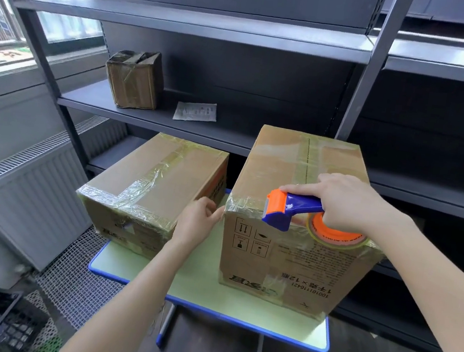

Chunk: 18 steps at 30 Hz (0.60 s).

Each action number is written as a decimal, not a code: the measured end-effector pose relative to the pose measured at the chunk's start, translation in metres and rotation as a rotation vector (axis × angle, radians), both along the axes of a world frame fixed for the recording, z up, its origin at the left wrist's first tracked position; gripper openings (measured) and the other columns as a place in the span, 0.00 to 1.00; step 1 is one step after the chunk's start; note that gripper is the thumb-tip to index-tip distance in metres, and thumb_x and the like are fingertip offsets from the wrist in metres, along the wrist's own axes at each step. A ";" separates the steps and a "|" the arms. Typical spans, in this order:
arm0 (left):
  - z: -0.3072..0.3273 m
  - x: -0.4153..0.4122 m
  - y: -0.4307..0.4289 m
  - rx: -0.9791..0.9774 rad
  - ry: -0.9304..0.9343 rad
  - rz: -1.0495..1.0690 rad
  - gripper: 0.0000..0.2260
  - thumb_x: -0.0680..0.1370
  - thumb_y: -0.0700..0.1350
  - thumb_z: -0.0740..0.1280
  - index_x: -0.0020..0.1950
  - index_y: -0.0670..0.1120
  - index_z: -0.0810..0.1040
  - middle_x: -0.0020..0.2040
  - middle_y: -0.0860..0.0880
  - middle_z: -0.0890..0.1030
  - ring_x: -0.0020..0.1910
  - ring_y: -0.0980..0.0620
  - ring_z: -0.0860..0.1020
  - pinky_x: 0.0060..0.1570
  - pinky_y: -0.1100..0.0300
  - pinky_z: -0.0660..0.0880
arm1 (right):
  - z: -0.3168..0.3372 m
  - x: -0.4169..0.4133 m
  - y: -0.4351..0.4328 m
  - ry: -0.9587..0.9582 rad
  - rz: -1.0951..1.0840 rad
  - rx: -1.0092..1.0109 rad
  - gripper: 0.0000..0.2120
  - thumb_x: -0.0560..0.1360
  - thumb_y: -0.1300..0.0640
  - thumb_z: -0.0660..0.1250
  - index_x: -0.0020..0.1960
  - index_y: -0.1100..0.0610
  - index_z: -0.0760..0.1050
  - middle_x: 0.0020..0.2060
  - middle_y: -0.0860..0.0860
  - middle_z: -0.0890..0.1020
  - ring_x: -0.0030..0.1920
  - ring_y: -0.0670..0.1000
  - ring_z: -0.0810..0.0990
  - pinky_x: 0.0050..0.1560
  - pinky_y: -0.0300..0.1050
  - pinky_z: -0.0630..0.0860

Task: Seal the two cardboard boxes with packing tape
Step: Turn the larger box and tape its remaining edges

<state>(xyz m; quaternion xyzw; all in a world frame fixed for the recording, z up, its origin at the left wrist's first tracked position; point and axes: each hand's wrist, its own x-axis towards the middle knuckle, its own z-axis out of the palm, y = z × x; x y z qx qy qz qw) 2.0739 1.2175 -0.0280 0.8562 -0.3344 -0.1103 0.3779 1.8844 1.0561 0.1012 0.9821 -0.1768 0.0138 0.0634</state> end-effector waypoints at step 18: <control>0.004 -0.045 -0.018 -0.254 -0.816 -0.220 0.18 0.68 0.41 0.76 0.57 0.41 0.81 0.54 0.45 0.83 0.56 0.46 0.80 0.57 0.48 0.76 | 0.007 0.009 0.004 -0.008 0.026 0.033 0.32 0.76 0.58 0.59 0.70 0.30 0.53 0.35 0.42 0.63 0.34 0.45 0.63 0.30 0.38 0.56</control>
